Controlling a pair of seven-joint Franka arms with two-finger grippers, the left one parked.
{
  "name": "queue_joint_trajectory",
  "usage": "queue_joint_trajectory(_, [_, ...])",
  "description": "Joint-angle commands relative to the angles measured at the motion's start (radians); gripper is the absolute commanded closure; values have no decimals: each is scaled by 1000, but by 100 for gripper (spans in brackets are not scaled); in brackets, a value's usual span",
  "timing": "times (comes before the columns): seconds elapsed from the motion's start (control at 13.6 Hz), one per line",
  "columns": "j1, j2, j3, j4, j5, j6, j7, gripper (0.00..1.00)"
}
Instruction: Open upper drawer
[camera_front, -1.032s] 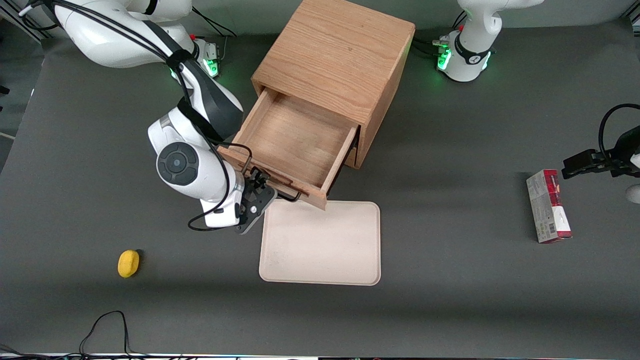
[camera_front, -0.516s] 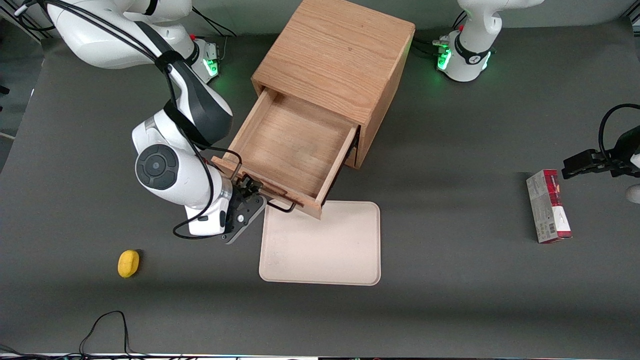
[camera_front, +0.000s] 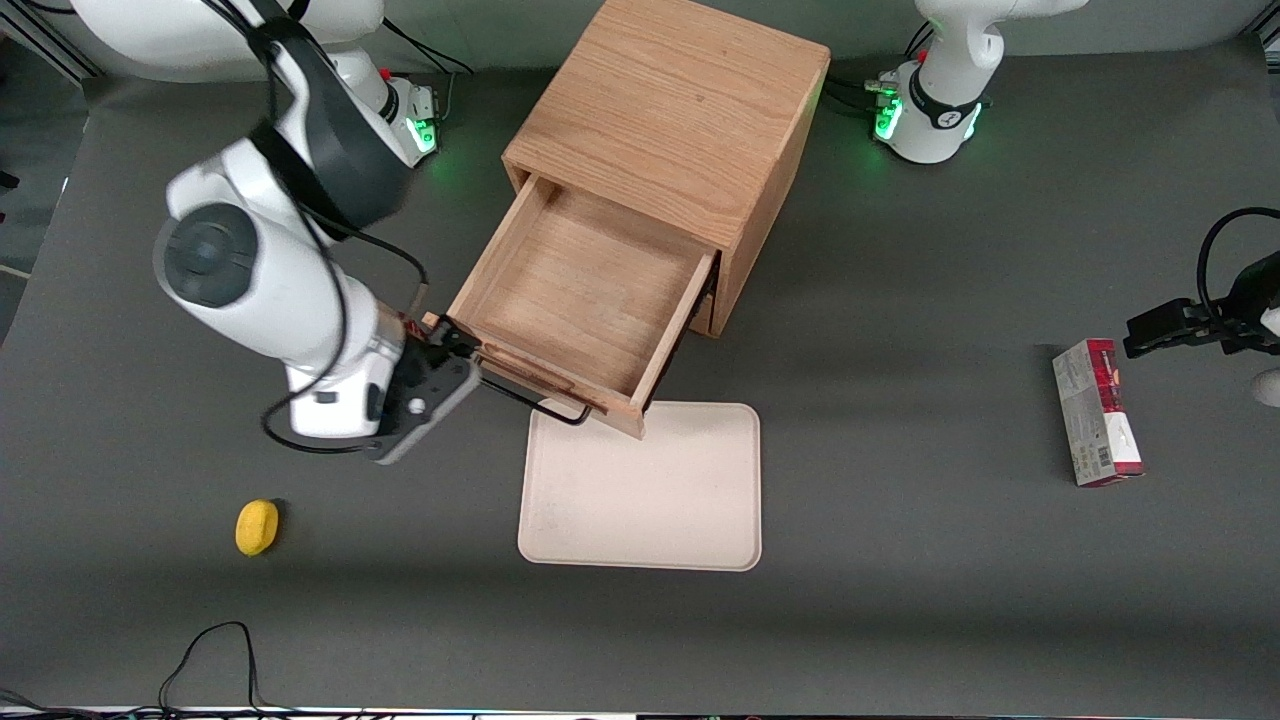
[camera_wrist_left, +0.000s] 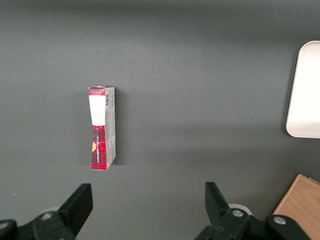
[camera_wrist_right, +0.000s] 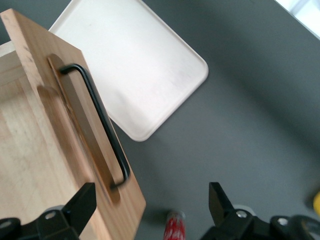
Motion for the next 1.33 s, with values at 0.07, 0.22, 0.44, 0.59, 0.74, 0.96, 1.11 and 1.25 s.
queue_joint_trajectory(0.07, [0,-199,-262,-153,163,-113,118,0])
queue_joint_trajectory(0.22, [2,-363,-351,-333,166,-107,332,0])
queue_joint_trajectory(0.44, [0,-568,-387,-522,148,-89,485,0])
queue_joint_trajectory(0.59, [0,-573,-401,-524,103,-59,485,0])
queue_joint_trajectory(0.74, [-3,-554,-409,-530,92,16,484,0])
queue_joint_trajectory(0.96, [0,-542,-421,-524,57,57,447,0])
queue_joint_trajectory(1.11, [3,-542,-419,-524,48,46,442,0])
queue_joint_trajectory(1.25, [3,-541,-418,-525,39,35,444,0])
